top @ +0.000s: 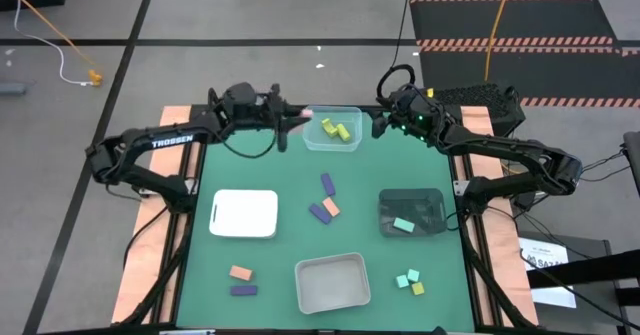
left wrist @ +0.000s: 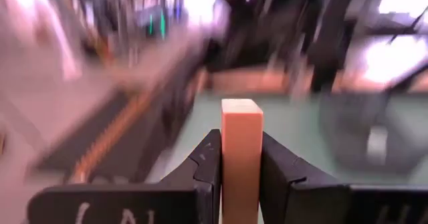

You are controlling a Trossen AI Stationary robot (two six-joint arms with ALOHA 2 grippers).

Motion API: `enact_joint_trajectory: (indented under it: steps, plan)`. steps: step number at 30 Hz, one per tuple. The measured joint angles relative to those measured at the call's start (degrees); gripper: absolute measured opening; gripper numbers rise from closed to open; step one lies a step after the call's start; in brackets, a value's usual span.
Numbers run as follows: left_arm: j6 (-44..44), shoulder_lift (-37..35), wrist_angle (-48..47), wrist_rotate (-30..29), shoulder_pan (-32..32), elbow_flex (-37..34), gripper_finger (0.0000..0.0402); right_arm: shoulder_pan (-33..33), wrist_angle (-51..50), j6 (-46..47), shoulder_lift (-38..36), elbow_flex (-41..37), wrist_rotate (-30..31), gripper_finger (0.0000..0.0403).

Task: Sort & place blocks by color
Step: Put the top light brown block into the white bin

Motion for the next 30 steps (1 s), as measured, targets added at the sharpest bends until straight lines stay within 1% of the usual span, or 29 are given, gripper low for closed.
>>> enact_joint_trajectory:
  steps: [3, 6, 8, 10, 15, 18, 20, 22, 25, 30]
  plan:
    - [-1.7, 0.0, 11.8, 0.2, -3.4, 0.0, 0.0057, 0.0, 0.0, 0.0, 0.0, 0.0, 0.1, 0.0242]
    - [-1.4, -0.1, 20.7, 0.2, -6.2, 0.0, 0.0057, 0.0, 0.0, 0.0, 0.0, 0.0, 0.1, 0.0242]
    - [-1.4, -0.1, 23.7, 0.2, -7.6, 0.0, 0.0057, 0.0, 0.0, 0.0, 0.0, 0.0, 0.1, 0.0242]
    - [-1.3, -0.1, 24.0, 0.1, -8.6, 0.0, 0.0057, 0.0, 0.0, 0.0, 0.0, 0.0, 0.1, 0.0242]
    - [-1.6, 0.0, 22.4, -1.6, -9.7, 0.0, 0.0057, 0.0, 0.0, 0.0, 0.0, 0.0, 0.1, 0.0242]
    - [-3.3, -0.1, 22.5, -4.4, -10.3, 0.0, 0.0057, 0.0, 0.0, 0.0, 0.0, 0.0, 0.0, 0.0242]
    - [-6.1, -0.1, 22.4, -5.5, -10.4, 0.0, 0.0057, 0.0, 0.0, 0.0, 0.0, 0.0, -0.1, 0.0242]
    - [-10.9, -0.1, 21.2, -5.6, -10.4, 0.0, 0.0057, 0.0, 0.0, 0.0, 0.0, 0.0, -0.1, 0.0242]
    - [-17.6, -0.1, 13.9, -5.7, -10.4, 0.0, 0.0057, 0.0, 0.0, -0.1, 0.0, 0.0, -0.1, 0.0242]
    - [-25.6, -0.1, -3.5, -5.7, -10.4, 0.0, 0.0057, 0.0, 0.0, -0.1, 0.0, 0.0, -0.1, 0.0242]
